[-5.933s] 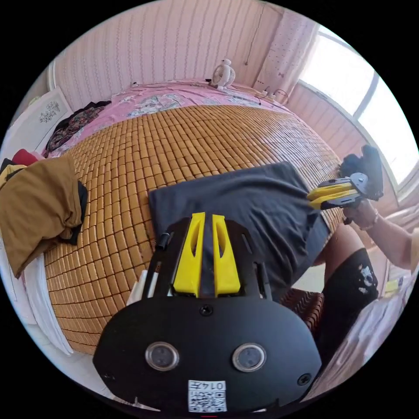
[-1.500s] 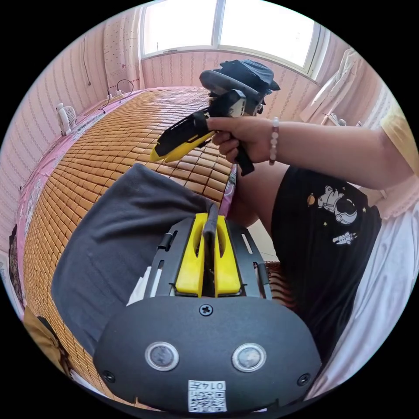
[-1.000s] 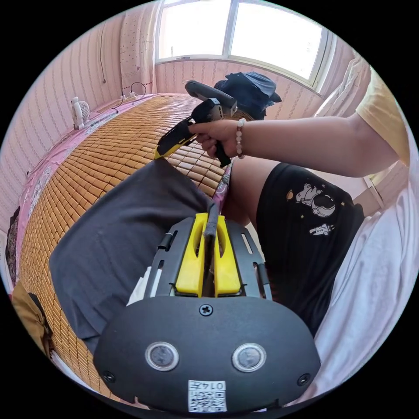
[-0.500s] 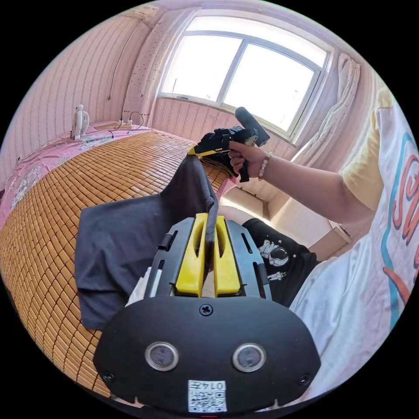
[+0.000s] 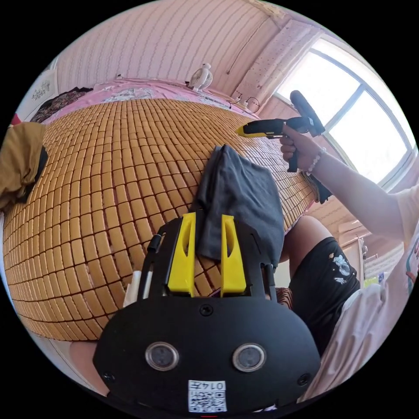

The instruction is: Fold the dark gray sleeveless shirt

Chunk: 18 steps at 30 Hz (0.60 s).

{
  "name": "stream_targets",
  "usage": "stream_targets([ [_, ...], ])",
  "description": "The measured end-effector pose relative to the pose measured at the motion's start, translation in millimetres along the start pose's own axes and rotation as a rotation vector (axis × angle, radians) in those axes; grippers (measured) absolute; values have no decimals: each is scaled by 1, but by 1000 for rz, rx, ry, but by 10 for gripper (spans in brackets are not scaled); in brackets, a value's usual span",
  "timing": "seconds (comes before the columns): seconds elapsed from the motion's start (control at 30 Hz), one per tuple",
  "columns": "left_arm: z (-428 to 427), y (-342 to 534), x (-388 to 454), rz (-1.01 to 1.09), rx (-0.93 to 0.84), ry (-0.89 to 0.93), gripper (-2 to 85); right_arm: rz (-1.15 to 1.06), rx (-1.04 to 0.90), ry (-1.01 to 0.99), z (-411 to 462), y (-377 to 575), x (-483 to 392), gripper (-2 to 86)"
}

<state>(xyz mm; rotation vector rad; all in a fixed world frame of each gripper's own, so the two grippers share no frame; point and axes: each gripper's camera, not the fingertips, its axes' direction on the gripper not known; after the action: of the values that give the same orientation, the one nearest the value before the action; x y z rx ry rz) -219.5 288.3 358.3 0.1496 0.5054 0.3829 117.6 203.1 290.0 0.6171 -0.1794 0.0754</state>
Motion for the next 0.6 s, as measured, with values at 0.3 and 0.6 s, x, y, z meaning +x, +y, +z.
stream_targets([
  [0.3, 0, 3, 9, 56, -57, 18, 91, -249, -126, 197, 43, -10, -47, 86],
  [0.6, -2, 3, 45, 198, -90, -154, -4, -266, -107, 117, 36, -15, -58, 9],
])
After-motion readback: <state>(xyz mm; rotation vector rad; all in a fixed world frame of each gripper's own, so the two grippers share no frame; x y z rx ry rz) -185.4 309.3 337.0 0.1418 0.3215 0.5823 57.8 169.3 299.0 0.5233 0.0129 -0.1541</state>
